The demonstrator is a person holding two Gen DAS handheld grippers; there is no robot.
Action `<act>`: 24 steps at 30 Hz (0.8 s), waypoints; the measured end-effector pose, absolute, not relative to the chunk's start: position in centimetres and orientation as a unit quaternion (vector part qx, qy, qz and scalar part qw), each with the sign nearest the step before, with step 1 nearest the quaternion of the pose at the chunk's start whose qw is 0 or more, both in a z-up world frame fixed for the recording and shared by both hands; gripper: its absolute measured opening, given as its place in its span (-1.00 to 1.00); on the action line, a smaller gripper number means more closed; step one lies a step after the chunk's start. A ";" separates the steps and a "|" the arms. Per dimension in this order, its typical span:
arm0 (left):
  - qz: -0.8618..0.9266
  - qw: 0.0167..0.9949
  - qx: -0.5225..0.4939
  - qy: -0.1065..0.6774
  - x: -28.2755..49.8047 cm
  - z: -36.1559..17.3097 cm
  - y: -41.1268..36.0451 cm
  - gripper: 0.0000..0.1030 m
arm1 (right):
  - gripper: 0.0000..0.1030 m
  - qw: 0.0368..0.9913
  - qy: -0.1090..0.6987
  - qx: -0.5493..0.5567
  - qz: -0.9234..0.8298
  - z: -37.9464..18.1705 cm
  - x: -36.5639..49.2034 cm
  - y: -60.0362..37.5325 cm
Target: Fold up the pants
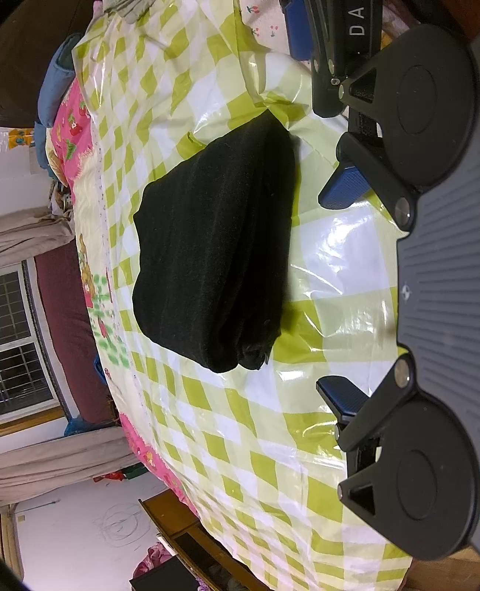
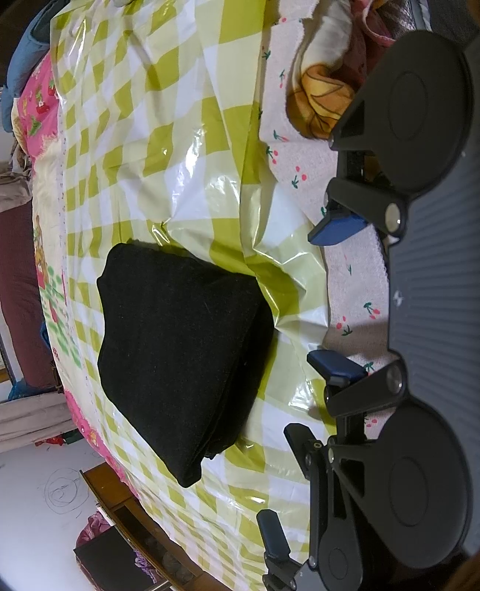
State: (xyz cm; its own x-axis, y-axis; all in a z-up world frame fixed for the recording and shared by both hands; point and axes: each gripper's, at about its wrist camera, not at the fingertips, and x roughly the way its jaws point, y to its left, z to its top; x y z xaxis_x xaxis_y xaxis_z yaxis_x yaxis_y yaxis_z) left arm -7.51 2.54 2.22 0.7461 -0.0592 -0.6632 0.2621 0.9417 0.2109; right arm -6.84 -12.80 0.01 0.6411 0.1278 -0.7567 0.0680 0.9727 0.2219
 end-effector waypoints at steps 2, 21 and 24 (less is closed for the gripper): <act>-0.086 0.923 0.148 0.344 -7.6 2.2 2.5 1.00 | 0.24 0.899 0.423 0.115 0.017 0.0 -6.8 -12.8; -0.081 0.925 0.159 0.336 -7.8 2.4 2.3 1.00 | 0.24 0.899 0.423 0.114 0.016 0.0 -6.9 -12.7; -0.081 0.925 0.160 0.335 -7.8 2.4 2.3 1.00 | 0.24 0.899 0.423 0.114 0.016 0.0 -6.9 -12.8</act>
